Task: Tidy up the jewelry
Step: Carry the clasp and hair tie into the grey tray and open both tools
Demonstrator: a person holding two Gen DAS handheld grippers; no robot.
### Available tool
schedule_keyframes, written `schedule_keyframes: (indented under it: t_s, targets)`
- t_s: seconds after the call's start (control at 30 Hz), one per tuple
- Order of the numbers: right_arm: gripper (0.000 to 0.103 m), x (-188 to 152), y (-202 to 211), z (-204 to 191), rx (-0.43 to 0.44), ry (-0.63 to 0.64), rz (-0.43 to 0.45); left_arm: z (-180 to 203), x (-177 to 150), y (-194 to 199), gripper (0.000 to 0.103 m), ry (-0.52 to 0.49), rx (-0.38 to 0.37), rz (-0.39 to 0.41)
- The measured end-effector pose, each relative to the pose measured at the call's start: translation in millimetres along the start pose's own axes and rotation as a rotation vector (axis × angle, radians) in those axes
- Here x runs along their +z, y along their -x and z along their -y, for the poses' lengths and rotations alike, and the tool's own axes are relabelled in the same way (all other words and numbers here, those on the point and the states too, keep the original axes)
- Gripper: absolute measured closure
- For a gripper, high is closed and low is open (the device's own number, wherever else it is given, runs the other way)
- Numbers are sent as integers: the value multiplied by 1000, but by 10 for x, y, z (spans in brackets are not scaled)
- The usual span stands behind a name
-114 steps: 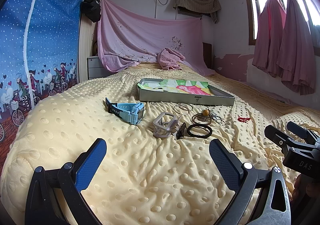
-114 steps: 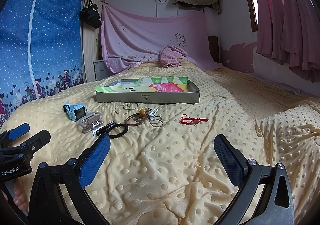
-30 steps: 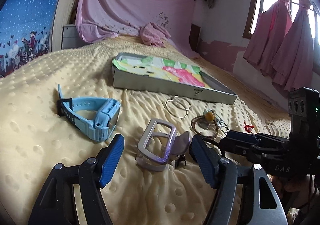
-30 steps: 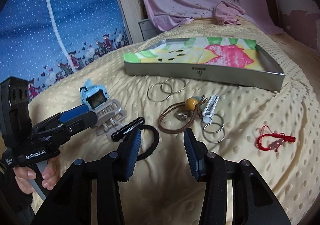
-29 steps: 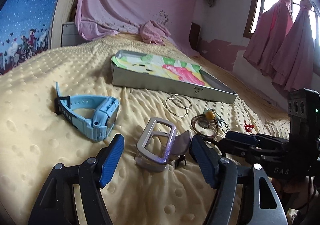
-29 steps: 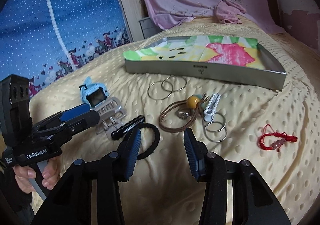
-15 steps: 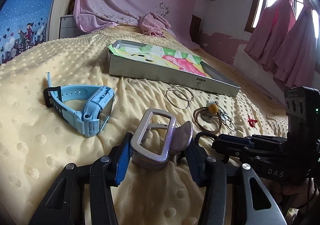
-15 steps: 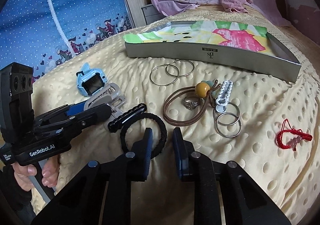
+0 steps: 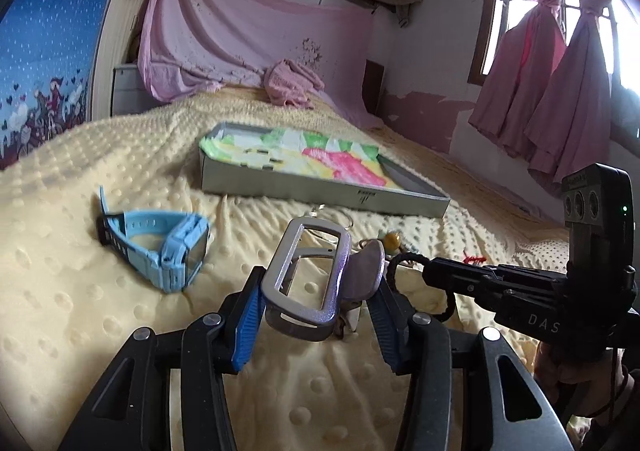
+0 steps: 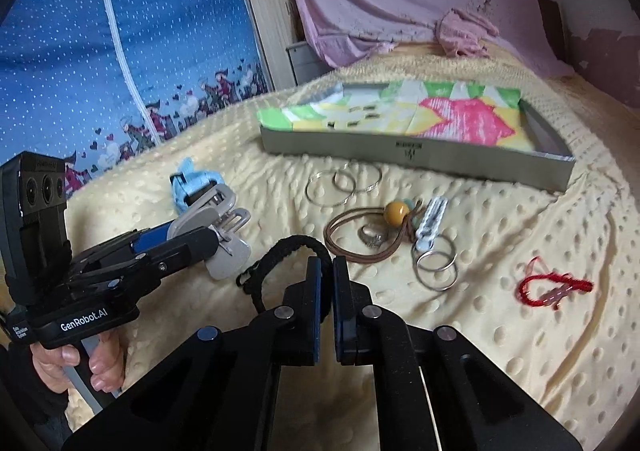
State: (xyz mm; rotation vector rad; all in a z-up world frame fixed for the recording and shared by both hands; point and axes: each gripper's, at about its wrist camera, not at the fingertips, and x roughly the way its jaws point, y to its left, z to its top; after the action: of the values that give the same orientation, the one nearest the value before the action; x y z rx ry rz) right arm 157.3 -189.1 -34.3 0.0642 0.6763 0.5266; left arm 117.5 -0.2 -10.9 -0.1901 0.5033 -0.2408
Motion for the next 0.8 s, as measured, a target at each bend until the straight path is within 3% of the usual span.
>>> schedule_keyframes:
  t_s: [0.23,0.47,0.7,0.8]
  targets:
    - [98,138,264,76,-30,1,81,92,190,65,56,28,-8,37]
    - [98,305,375,309,-56,-67,143,189,415,-218,56,42,17,41]
    - [98,875,52,890,-147,-224,217,144,885,-824,56,80,59,54]
    - [98,1025,-184,1060,-176,-268,199,114,1024,-1079,56,93,61,28]
